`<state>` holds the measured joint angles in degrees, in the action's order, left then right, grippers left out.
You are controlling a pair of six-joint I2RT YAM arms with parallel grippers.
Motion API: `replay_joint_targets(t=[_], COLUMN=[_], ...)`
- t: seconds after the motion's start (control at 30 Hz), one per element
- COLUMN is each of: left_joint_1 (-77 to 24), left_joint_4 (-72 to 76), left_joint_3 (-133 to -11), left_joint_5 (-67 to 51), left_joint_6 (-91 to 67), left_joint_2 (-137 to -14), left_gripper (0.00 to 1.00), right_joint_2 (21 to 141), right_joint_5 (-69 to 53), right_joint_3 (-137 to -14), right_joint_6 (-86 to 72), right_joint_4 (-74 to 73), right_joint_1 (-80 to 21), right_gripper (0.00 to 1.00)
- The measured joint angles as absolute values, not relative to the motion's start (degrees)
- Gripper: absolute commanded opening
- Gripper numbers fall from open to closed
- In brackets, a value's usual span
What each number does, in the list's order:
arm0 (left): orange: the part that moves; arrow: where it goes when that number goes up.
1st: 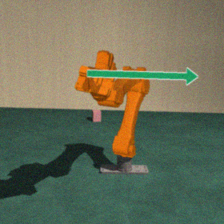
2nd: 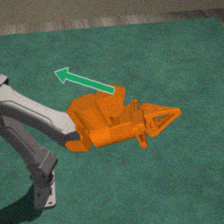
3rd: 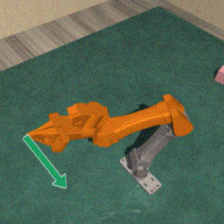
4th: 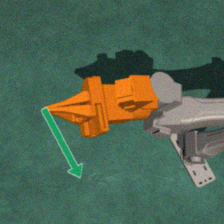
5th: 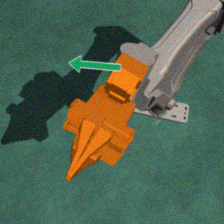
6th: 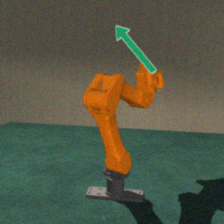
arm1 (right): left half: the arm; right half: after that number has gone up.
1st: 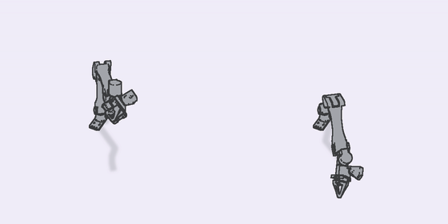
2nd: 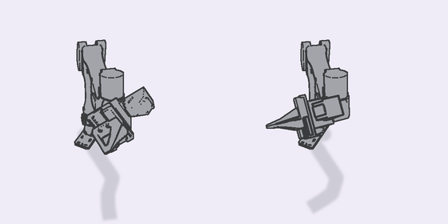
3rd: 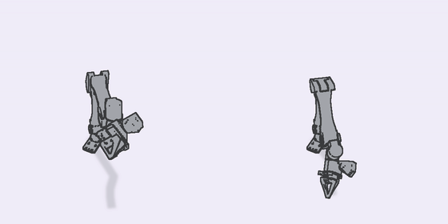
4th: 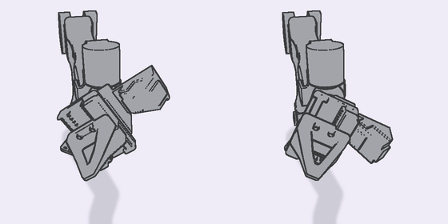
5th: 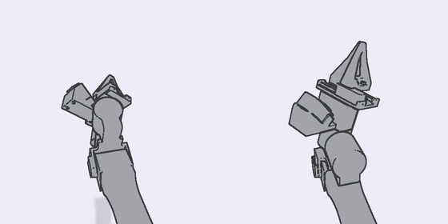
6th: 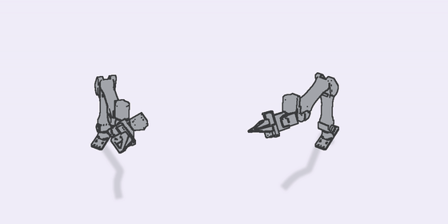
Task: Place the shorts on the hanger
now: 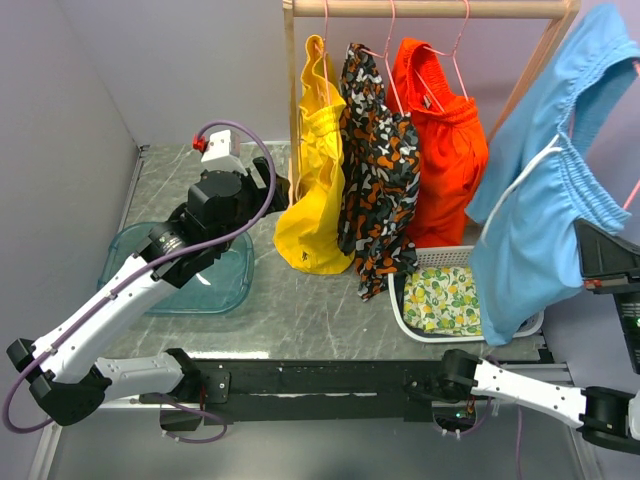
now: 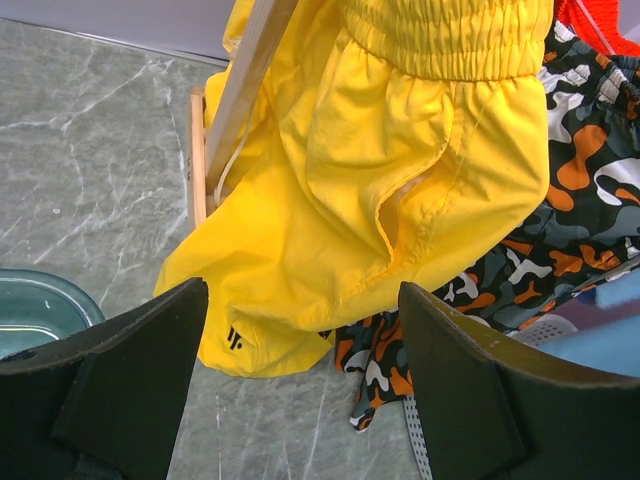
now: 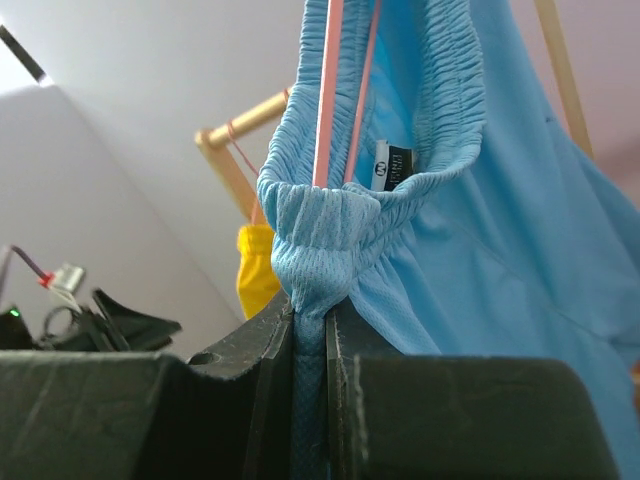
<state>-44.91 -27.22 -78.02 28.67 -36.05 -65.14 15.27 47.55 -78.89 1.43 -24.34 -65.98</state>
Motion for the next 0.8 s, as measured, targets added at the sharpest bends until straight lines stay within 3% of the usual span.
replay_joint_targets(t=[0.8], left_joint_1=[-44.64], left_joint_4=[-27.03], left_joint_3=[-77.36], left_joint_5=[27.79], left_joint_6=[-36.05], left_joint_2=[-65.8], left_gripper=[0.82], right_joint_2=[12.93], right_joint_5=[80.51], right_joint_3=[-65.98], right_joint_6=[-6.61], right_joint_4=[-34.83], right_joint_1=[-90.06], right_gripper=[0.0])
